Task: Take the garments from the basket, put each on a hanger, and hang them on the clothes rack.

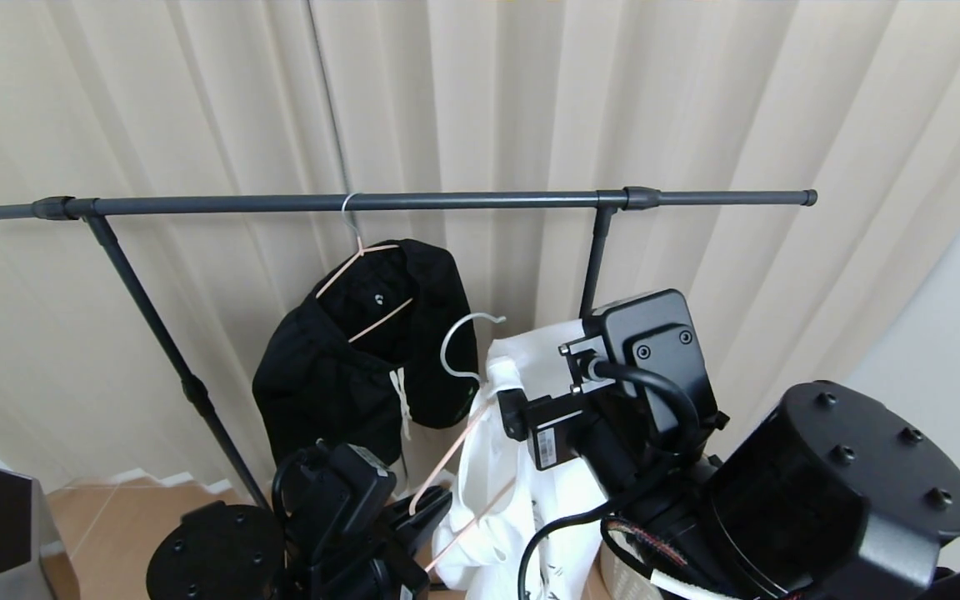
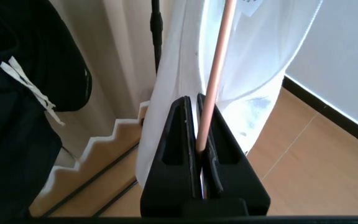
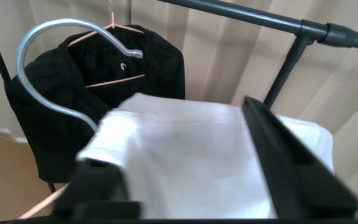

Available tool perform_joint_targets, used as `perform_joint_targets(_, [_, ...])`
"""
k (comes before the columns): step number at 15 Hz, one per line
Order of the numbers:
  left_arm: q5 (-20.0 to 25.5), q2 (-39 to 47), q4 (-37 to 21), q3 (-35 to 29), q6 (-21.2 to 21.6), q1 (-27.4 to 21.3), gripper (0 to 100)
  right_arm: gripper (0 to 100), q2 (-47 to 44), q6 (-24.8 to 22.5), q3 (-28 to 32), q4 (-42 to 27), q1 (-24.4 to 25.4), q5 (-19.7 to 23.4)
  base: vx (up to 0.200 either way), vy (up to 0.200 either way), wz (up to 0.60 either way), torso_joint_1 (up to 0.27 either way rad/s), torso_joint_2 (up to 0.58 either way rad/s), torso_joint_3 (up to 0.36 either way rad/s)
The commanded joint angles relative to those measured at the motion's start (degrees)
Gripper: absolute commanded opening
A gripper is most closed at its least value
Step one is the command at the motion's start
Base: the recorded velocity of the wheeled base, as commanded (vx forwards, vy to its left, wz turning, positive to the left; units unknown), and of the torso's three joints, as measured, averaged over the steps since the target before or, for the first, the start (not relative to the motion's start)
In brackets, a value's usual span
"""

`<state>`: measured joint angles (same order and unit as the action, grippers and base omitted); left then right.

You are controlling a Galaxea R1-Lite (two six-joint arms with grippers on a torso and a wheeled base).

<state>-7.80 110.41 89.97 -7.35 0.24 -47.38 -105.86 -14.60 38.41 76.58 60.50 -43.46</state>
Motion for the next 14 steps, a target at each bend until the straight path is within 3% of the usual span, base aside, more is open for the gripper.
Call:
perform_joint_targets(1, [-0.02, 0.07, 0.03, 0.06, 0.02, 0.01, 0, 100, 0.66, -0.07, 0.0, 0.06, -0.56, 0.04, 0.0, 0.0, 0.0, 0.0, 0.0, 0.0])
perform_joint_targets(14, [-0.64, -0.2, 0.03, -0.82, -0.07, 0.28, 0, 100, -1.54, 0.1, 0.0, 0.06, -2.41, 0.13, 0.0, 0.0, 0.0, 0.0, 0.0, 0.0])
